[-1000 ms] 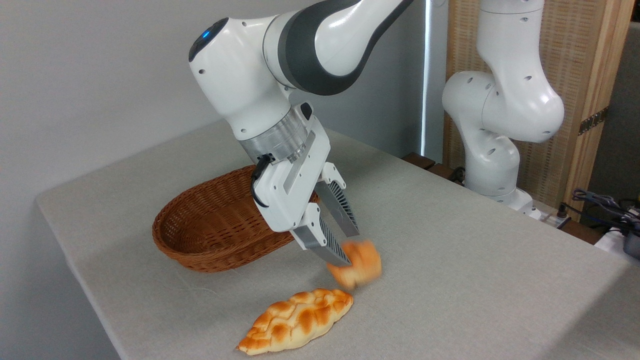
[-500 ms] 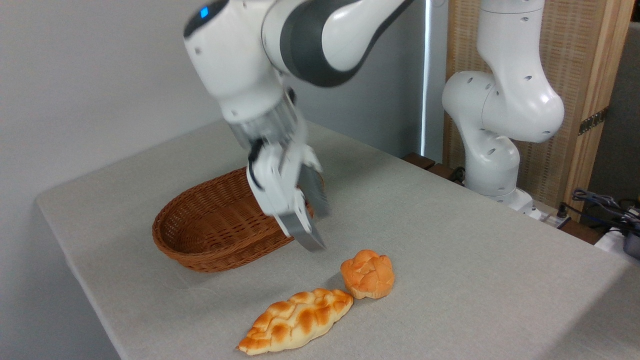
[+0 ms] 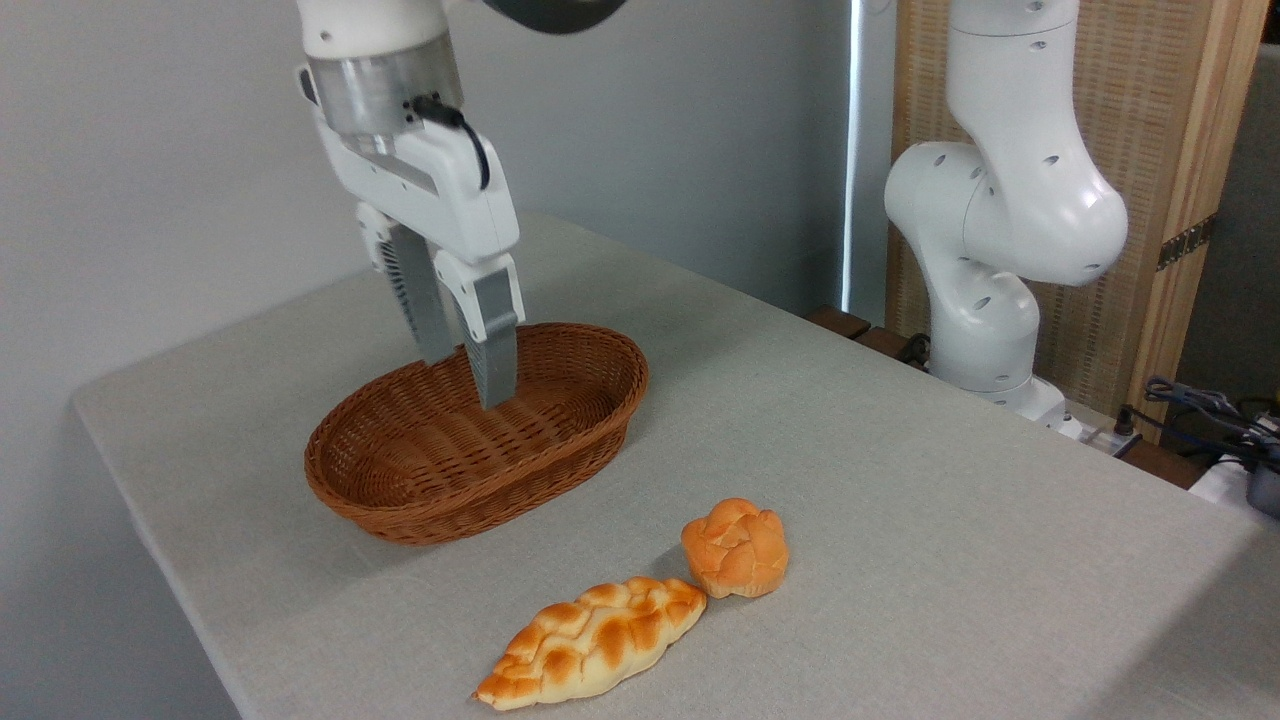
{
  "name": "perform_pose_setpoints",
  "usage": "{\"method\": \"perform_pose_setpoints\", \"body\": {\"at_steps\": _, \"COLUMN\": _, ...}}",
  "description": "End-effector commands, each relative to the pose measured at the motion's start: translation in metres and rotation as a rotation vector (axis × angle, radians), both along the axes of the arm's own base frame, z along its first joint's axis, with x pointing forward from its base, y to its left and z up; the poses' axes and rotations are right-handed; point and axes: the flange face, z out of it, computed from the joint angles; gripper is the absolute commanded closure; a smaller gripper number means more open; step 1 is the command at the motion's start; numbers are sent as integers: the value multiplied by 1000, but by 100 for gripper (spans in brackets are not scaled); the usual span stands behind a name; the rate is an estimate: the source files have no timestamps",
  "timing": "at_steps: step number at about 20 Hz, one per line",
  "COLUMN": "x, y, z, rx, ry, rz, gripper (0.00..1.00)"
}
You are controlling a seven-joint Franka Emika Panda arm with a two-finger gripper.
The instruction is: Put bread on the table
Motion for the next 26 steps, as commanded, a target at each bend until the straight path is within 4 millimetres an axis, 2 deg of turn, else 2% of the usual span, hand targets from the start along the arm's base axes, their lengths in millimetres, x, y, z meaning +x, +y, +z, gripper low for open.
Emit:
{"method": "perform_pose_setpoints", "body": {"at_steps": 1, "x": 5, "y": 27, "z": 21, "rx": -10, "ry": -43, "rz": 73, "gripper": 0}}
{"method": "perform_pose_setpoints", "body": {"at_steps": 2, "x": 2, "y": 38, "z": 27, "rx": -17, "ry": -54, "rz": 43, "gripper": 0}}
{"method": "perform_pose_setpoints", "body": {"at_steps": 5, "x": -4, "y": 42, "z": 24, "rx": -15, "ry": -45, "rz": -35, "gripper": 0}}
{"method": "perform_pose_setpoints", "body": {"at_steps": 13, "x": -26, "y": 34, "z": 9, "rx": -17, "ry": 0, "rz": -43, "gripper": 0}}
{"method": "perform_pose_setpoints", "body": {"at_steps": 15, "x": -27, "y": 28, "z": 8, "rx": -10, "ry": 4, "rz": -56, "gripper": 0}}
{"method": "perform_pose_setpoints", "body": {"at_steps": 26, "x": -29, "y": 32, "z": 5, "rx": -5, "ry": 33, "rz": -60, "gripper": 0}}
